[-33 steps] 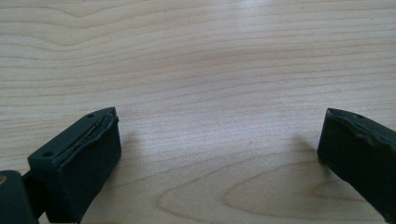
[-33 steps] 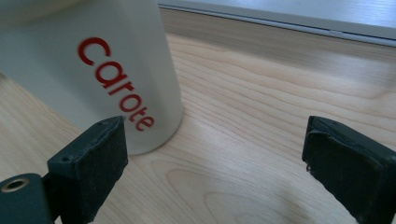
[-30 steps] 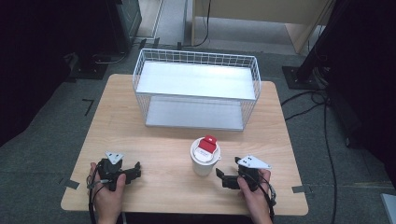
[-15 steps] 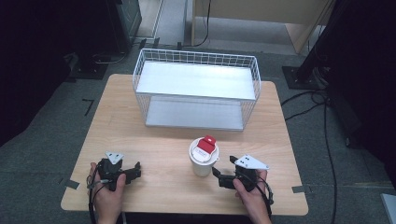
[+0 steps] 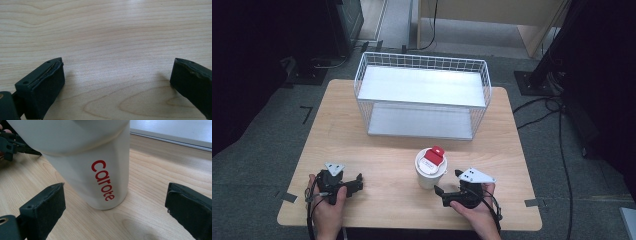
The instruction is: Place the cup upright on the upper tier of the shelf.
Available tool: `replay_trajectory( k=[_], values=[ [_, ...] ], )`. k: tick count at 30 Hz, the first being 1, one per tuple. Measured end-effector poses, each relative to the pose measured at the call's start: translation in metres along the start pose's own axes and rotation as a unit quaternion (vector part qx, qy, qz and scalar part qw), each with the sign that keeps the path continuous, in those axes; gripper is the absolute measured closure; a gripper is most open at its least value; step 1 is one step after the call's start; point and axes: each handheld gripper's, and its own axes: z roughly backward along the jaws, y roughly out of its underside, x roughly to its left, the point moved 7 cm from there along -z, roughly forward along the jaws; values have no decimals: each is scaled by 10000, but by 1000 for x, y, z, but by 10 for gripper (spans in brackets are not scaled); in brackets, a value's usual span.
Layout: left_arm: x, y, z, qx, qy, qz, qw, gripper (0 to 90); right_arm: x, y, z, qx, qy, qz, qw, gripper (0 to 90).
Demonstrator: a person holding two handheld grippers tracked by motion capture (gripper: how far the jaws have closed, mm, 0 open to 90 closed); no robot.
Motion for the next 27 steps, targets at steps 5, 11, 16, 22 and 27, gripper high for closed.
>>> replay_trajectory(
  k=[5,11,16,22,27],
  values=[
    [0,0,0,-1,0,0,10000,0,1,-5,-2,-98,11,-54,9999,32],
    [0,0,0,-1,0,-1,10000,0,8,-11,-10,-143,-41,20,9999,12],
    [0,0,0,-3,5,-3,10000,0,13,-14,-16,-154,-63,48,9999,9],
    [0,0,0,3,10,-17,10000,0,19,-22,-23,-299,-46,68,9995,10],
    [0,0,0,13,16,-34,10000,0,24,-28,-32,-407,-29,68,9991,10]
  ],
)
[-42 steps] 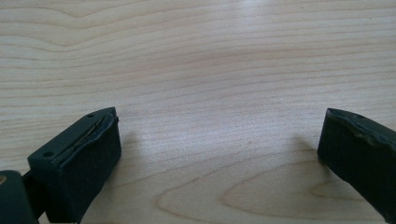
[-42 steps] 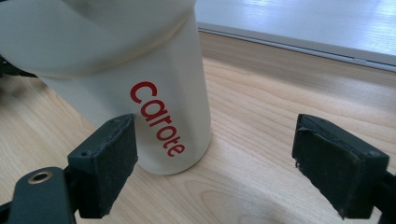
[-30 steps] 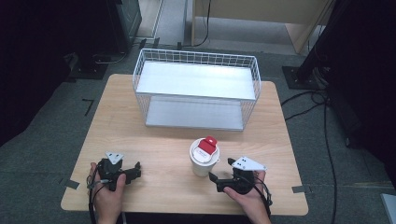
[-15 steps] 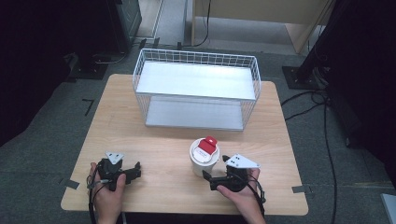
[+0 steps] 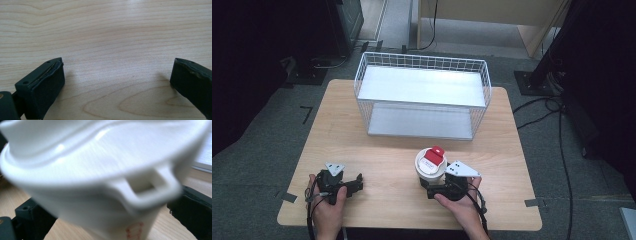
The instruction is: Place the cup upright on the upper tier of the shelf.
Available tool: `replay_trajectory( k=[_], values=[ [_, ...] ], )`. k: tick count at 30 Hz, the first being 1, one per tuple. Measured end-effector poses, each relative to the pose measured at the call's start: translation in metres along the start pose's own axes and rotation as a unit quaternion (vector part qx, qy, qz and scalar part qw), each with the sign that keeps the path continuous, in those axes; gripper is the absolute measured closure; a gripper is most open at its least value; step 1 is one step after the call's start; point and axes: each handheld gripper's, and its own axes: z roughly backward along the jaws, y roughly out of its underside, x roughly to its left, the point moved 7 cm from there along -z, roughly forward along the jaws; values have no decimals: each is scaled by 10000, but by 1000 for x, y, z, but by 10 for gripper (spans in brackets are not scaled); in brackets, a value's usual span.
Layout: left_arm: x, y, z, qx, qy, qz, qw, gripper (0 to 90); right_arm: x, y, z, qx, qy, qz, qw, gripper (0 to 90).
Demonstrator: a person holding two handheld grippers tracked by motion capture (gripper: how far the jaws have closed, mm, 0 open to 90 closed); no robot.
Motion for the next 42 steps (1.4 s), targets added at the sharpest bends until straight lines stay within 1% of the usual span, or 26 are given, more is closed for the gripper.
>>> replay_trajectory(
  k=[7,12,16,18,20,21,25,29,30,31,33,34,35,37,42],
  values=[
    [0,0,0,-1,5,-2,10000,0,6,-6,-10,-125,58,10,9999,10],
    [0,0,0,-10,6,5,10000,0,8,-7,-12,-163,89,8,9998,12],
    [0,0,0,-11,9,0,10000,0,8,-8,-14,-210,82,66,9997,14],
    [0,0,0,-10,9,0,10000,0,9,-9,-13,-232,125,103,9996,28],
    [0,0,0,-9,10,-1,10000,0,10,-9,-12,-296,269,254,9989,43],
    [0,0,0,-10,10,-1,10000,0,11,-9,-12,-302,302,298,9986,45],
    [0,0,0,-11,10,-1,10000,0,12,-9,-11,-320,391,340,9981,51],
    [0,0,0,-10,12,-4,10000,0,14,-9,-11,-304,363,342,9983,53],
    [0,0,0,-11,14,-11,10000,0,16,-9,-10,-315,251,319,9987,55],
    [0,0,0,-11,14,-11,10000,0,16,-9,-10,-315,251,319,9987,55],
    [0,0,0,-11,14,-11,10000,0,19,-9,-10,-352,165,277,9989,61],
    [0,0,0,-12,15,-9,10000,0,20,-10,-10,-357,150,291,9988,74],
    [0,0,0,-11,14,-11,10000,0,21,-10,-9,-379,182,328,9986,86],
    [0,0,0,-11,15,-9,10000,0,22,-12,-9,-435,146,309,9985,87],
    [0,0,0,-11,15,-10,10000,0,25,-15,-7,-565,81,402,9976,88]
  ],
)
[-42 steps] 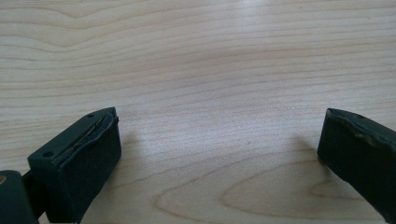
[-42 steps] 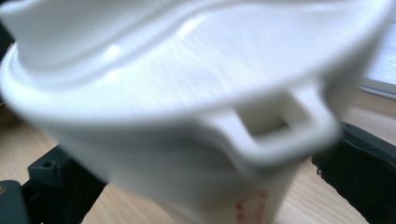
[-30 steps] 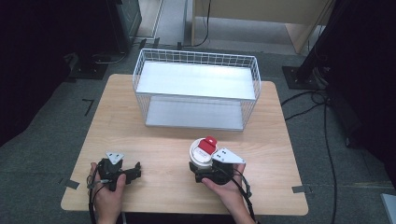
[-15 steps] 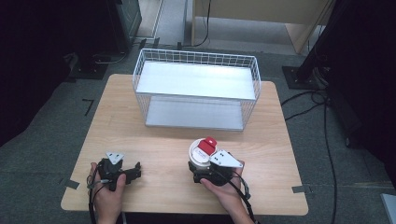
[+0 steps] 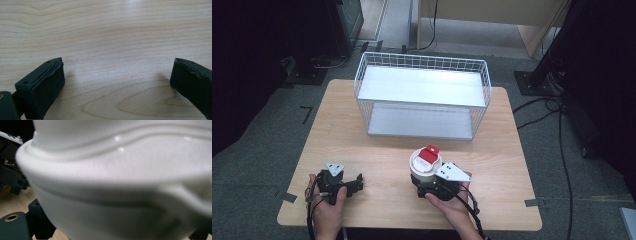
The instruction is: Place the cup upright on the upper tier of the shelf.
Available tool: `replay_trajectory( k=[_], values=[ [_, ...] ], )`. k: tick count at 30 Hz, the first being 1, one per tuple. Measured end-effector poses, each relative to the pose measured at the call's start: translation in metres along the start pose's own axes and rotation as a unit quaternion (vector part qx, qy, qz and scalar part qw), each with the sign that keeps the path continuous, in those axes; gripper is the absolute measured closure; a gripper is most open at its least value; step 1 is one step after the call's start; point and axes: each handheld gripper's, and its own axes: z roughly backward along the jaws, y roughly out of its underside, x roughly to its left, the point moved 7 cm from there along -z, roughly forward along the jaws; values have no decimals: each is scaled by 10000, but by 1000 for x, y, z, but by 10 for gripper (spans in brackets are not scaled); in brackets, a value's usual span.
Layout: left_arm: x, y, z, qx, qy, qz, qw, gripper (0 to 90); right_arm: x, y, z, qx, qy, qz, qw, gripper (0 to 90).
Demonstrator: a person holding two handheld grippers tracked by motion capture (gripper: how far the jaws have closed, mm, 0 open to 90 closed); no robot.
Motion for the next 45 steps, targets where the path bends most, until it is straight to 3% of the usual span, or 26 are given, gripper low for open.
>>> replay_trajectory(
  k=[7,18,31,45],
  values=[
    [0,0,0,4,-1,-1,10000,0,0,-8,4,-154,16,-1,9999,88],
    [0,0,0,-12,-1,12,10000,0,-6,-34,13,-590,155,42,9981,88],
    [0,0,0,-4,-2,-1,10000,0,-9,-78,17,-973,208,227,9948,88],
    [0,0,0,2,-2,-7,10000,0,-17,-120,20,-1335,348,266,9901,89]
  ],
)
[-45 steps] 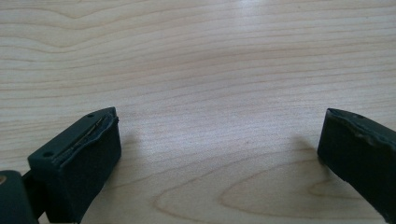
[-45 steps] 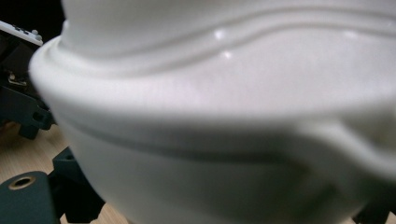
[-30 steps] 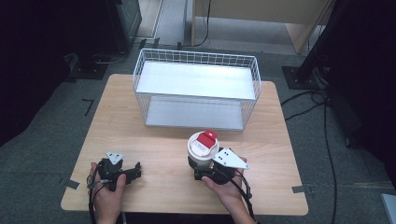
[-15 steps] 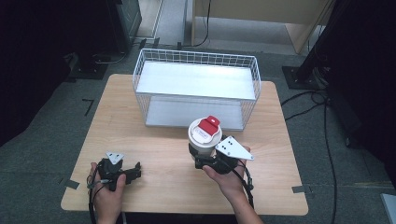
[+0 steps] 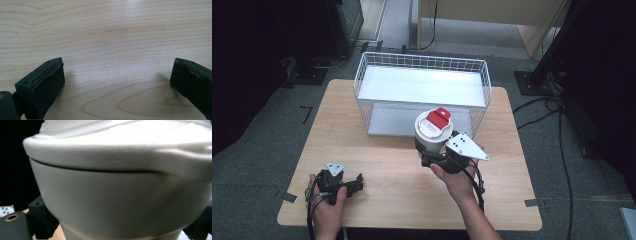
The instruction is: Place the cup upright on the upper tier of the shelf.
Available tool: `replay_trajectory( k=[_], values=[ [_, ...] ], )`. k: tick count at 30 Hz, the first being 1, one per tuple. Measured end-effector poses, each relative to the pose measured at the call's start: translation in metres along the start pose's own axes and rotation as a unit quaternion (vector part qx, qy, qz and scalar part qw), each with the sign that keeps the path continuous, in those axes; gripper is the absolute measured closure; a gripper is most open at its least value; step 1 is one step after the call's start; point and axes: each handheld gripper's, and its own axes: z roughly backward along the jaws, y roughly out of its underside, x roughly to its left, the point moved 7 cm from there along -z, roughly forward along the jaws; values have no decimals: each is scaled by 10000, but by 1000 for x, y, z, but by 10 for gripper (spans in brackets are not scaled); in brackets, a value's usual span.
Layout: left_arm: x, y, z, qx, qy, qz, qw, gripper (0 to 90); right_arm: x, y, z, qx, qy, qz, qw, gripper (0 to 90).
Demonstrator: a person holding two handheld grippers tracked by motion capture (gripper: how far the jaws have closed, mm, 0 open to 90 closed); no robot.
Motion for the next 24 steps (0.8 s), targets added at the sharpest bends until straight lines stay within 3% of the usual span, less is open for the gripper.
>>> replay_trajectory(
  k=[14,24],
  values=[
    [0,0,0,-7,0,5,10000,0,-15,-34,-11,-198,114,14,9997,89],
    [0,0,0,-4,-2,2,10000,0,-26,-51,-29,-282,298,71,9991,89]
  ],
)
